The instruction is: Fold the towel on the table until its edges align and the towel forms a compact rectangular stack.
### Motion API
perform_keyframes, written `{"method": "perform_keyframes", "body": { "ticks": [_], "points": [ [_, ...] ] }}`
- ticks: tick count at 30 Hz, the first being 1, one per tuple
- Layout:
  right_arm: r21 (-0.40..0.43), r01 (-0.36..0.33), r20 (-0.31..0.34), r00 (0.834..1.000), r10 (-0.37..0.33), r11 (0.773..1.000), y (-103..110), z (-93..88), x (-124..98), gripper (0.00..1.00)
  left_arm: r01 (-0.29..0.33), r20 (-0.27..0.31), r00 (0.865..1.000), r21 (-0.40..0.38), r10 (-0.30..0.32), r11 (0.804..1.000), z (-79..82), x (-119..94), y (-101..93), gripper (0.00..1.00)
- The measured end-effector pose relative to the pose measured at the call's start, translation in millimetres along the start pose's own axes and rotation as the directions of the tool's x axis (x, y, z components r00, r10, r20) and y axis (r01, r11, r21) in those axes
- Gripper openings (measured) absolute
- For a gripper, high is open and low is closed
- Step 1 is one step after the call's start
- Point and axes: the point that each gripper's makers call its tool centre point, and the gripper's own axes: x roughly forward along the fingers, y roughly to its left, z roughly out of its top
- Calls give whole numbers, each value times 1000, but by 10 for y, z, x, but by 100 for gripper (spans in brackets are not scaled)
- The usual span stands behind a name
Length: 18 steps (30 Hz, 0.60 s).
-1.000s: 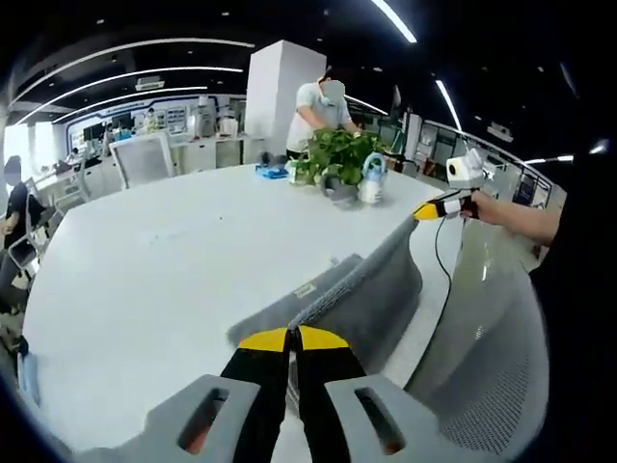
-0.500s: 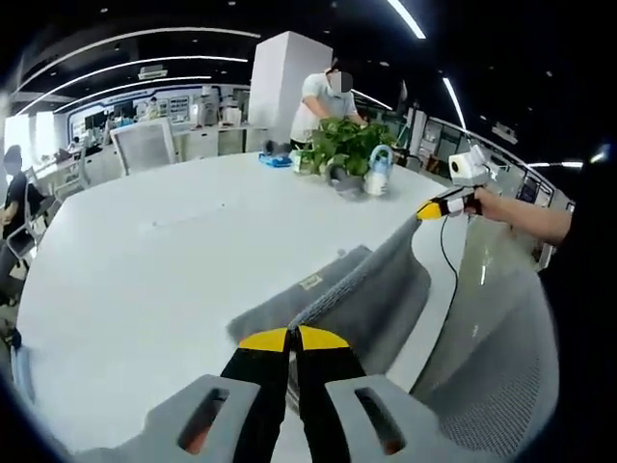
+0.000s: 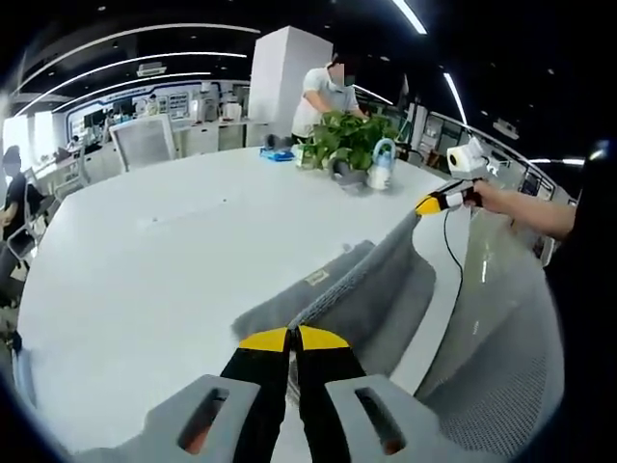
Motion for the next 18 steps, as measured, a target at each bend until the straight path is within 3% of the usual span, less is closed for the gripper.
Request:
{"method": "perform_keyframes", "body": {
  "ticks": [18],
  "points": [
    [14, 10, -27, 1000, -10, 1000, -90, -36, 110, 0, 6, -10, 1000, -7, -6, 1000, -15, 115, 65, 2]
  ]
}}
